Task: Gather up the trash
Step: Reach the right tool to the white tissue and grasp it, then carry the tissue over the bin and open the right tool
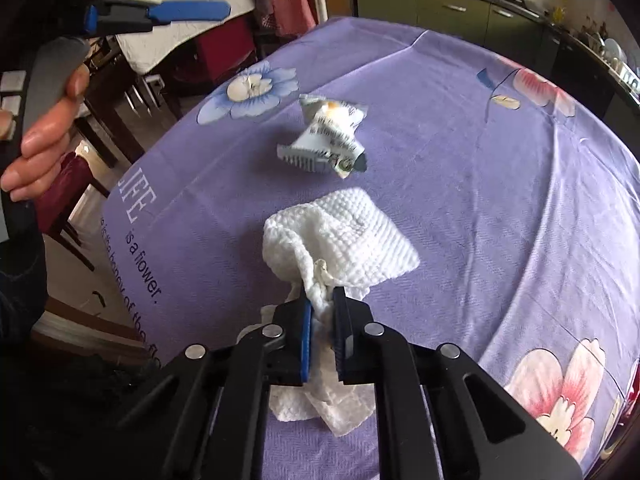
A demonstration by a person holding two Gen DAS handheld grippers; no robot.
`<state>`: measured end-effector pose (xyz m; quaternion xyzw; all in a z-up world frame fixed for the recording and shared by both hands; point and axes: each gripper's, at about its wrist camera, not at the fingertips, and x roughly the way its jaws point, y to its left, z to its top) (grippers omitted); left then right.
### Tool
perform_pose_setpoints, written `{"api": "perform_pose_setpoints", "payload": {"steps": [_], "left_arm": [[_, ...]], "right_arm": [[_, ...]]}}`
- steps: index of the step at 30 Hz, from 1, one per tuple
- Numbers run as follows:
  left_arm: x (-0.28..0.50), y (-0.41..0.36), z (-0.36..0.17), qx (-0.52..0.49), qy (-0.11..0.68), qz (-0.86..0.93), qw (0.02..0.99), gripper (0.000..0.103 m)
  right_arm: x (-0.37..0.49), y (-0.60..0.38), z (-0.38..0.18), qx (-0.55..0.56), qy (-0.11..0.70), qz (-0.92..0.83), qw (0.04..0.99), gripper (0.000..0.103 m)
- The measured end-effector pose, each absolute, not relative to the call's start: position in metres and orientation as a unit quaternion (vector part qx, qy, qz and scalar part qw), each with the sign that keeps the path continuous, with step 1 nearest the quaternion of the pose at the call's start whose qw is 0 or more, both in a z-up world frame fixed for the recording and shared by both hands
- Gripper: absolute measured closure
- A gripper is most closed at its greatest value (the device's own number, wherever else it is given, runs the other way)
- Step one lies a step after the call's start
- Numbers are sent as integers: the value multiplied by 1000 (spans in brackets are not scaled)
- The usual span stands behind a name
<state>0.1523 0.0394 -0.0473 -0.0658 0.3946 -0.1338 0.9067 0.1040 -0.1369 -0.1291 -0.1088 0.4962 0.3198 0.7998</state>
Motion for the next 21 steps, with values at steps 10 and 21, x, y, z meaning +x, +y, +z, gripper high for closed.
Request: {"api": "perform_pose_setpoints", "payload": {"steps": [10,21], "left_arm": [[148,28,-37,-52,386,-142,910,17],[153,5,-36,-37,391,-155,907,17]], "right_arm": [[85,-221,-53,-57,430,266,861,94],[113,-413,-9,-8,417,36,908,93]]}}
